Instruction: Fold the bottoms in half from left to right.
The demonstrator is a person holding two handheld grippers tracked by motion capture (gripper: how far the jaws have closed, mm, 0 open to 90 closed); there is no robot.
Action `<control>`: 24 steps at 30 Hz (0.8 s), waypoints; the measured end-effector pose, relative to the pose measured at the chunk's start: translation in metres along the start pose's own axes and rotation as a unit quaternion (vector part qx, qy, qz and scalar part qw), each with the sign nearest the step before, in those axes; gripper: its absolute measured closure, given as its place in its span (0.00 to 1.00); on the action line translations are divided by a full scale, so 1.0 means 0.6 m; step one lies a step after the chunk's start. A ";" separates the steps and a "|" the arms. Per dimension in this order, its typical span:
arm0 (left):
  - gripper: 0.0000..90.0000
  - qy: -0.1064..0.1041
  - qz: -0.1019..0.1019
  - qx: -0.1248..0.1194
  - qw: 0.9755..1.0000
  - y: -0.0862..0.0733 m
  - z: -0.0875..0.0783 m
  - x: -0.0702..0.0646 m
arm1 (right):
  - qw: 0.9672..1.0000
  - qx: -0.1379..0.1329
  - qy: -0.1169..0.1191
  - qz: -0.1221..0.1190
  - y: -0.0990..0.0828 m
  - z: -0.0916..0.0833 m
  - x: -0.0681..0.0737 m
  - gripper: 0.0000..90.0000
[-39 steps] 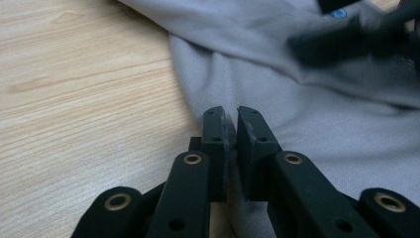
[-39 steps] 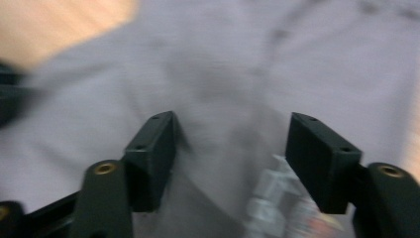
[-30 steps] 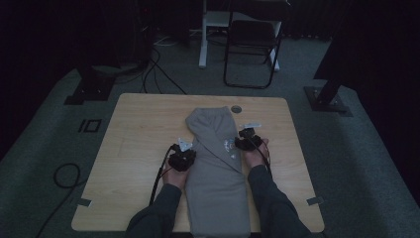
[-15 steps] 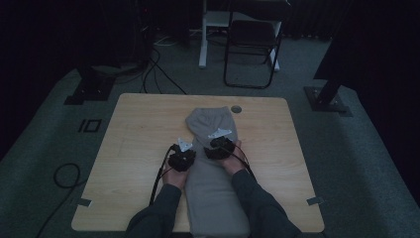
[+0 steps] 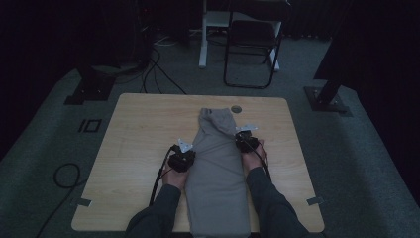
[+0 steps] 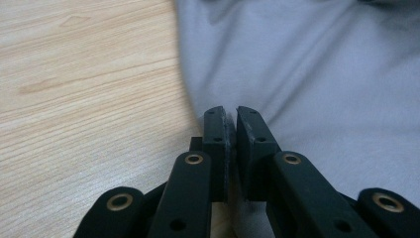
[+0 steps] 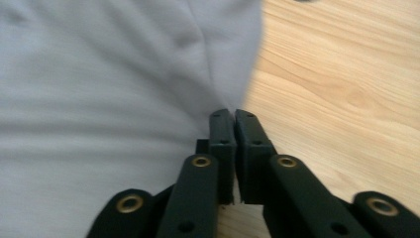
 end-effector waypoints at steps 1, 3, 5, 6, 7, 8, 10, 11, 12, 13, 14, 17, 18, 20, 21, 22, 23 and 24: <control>0.92 0.000 0.001 0.000 1.000 0.000 0.000 0.000 | 1.000 -0.005 0.003 0.009 -0.004 -0.002 -0.010 0.92; 0.92 0.001 0.001 -0.001 1.000 0.000 0.000 0.000 | 1.000 -0.006 0.000 0.018 -0.007 -0.006 -0.020 0.89; 0.92 -0.001 0.000 0.001 1.000 0.000 0.000 0.000 | 1.000 -0.005 0.004 0.015 -0.008 -0.009 -0.024 0.85; 0.92 -0.001 -0.001 0.001 1.000 0.000 0.000 0.001 | 1.000 -0.005 0.005 0.013 -0.008 -0.009 -0.025 0.83; 0.92 0.000 -0.002 0.001 1.000 0.000 0.000 0.001 | 1.000 -0.005 0.006 0.013 -0.008 -0.009 -0.025 0.81; 0.92 0.000 -0.003 0.001 1.000 0.000 0.000 0.001 | 1.000 -0.005 0.010 0.014 -0.008 -0.010 -0.026 0.79; 0.87 -0.001 -0.006 0.001 1.000 0.000 0.000 0.002 | 1.000 -0.007 0.012 0.016 -0.007 -0.010 -0.027 0.76; 0.87 -0.010 -0.016 0.000 1.000 0.002 0.002 0.006 | 1.000 -0.012 0.016 0.019 -0.007 -0.012 -0.027 0.73; 0.82 -0.014 -0.024 -0.001 1.000 0.004 0.004 0.010 | 0.999 -0.024 0.018 0.022 -0.004 -0.017 -0.026 0.68; 0.79 -0.013 -0.028 -0.003 1.000 0.008 0.006 0.013 | 0.999 -0.032 0.018 0.020 -0.001 -0.021 -0.024 0.66; 0.77 -0.012 -0.032 -0.006 0.999 0.013 0.008 0.017 | 0.999 -0.039 0.021 0.017 0.002 -0.024 -0.023 0.65; 0.76 -0.015 -0.041 -0.010 0.999 0.036 0.015 0.022 | 0.998 -0.052 0.037 0.007 0.011 -0.028 -0.015 0.65; 0.76 -0.017 -0.037 -0.011 0.999 0.045 0.019 0.021 | 0.998 -0.052 0.044 0.005 0.014 -0.027 -0.013 0.65; 0.77 -0.016 -0.020 -0.008 1.000 0.061 0.031 0.016 | 0.997 -0.048 0.054 0.004 0.017 -0.022 -0.008 0.65; 0.78 -0.016 -0.011 -0.006 1.000 0.068 0.039 0.012 | 0.998 -0.042 0.056 0.000 0.017 -0.018 -0.006 0.64; 0.79 -0.014 -0.002 -0.002 1.000 0.073 0.047 0.008 | 0.998 -0.036 0.058 -0.002 0.017 -0.013 -0.005 0.64; 0.79 -0.011 0.006 0.001 1.000 0.077 0.054 0.004 | 0.998 -0.030 0.057 -0.005 0.015 -0.008 -0.004 0.64; 0.79 -0.011 0.013 0.004 1.000 0.081 0.062 -0.001 | 0.998 -0.024 0.056 -0.005 0.013 -0.003 -0.005 0.64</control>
Point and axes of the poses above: each handheld gripper's, and its own axes: z roughly forward along the jaws, y roughly out of its top, x roughly to its left, the point moved 3 cm from there along z, roughly forward along the jaws, and after that the axes turned 15 degrees about y, right-handed, at the moved point
